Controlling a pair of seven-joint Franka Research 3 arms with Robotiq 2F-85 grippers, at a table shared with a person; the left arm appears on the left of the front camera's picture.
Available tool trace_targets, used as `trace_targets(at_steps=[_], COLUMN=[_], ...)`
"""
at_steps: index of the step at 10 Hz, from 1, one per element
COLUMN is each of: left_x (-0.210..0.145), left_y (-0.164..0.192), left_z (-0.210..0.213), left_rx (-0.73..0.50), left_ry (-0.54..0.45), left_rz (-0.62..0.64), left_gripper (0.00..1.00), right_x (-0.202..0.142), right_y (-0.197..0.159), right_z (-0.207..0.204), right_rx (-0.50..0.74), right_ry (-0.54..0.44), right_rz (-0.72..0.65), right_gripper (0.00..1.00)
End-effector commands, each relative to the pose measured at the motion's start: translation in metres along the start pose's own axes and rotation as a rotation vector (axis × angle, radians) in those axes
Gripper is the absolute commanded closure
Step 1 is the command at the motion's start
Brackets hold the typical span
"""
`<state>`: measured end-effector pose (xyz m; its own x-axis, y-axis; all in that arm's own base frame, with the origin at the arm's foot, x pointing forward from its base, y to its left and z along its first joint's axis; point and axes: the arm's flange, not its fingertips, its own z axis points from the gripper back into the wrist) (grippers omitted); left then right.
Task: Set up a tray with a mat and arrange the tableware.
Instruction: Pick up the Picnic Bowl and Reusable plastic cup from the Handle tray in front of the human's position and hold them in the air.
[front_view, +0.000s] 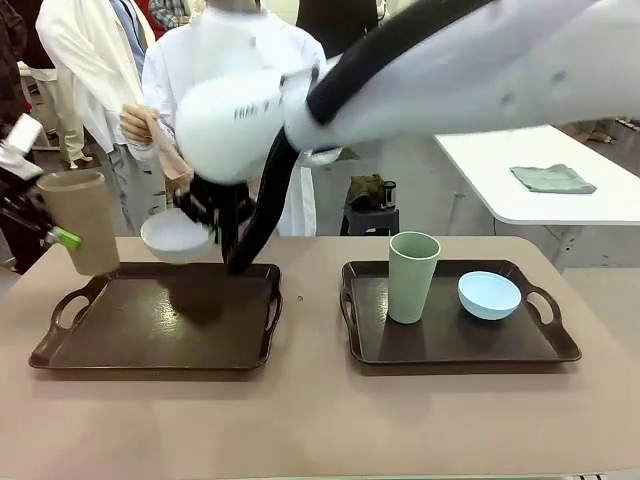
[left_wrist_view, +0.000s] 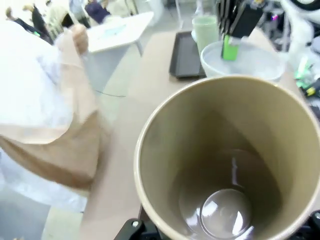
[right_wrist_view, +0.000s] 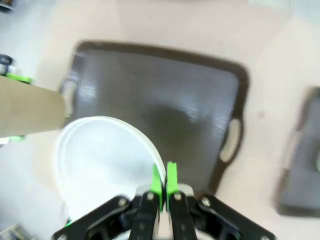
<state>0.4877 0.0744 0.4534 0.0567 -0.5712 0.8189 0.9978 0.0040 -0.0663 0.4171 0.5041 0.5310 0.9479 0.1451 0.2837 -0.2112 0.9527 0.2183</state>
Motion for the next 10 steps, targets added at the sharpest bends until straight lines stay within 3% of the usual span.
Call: trace_targets(at_steps=[1,3,10], left_x=[0.031,0.056,0.057], left_y=[-0.031,-0.047,-0.043], left_z=[0.017,0.030,0.041], left_rx=[0.071,0.119,0.095], left_ry=[0.025,0.048,0.021], left_rz=[0.008,0.015,-0.015], left_gripper=[1.00,1.00,1.00], right_x=[-0.016,-0.022,-0.018], right_y=[-0.007,-0.005,0.001], right_z=[0.034,0.053,0.067], right_rx=[-0.031,-0.052,-0.033], right_ry=[-0.001,0.018,-0.005], right_rz=[-0.009,-0.026,0.006], right_gripper=[1.00,1.00,1.00])
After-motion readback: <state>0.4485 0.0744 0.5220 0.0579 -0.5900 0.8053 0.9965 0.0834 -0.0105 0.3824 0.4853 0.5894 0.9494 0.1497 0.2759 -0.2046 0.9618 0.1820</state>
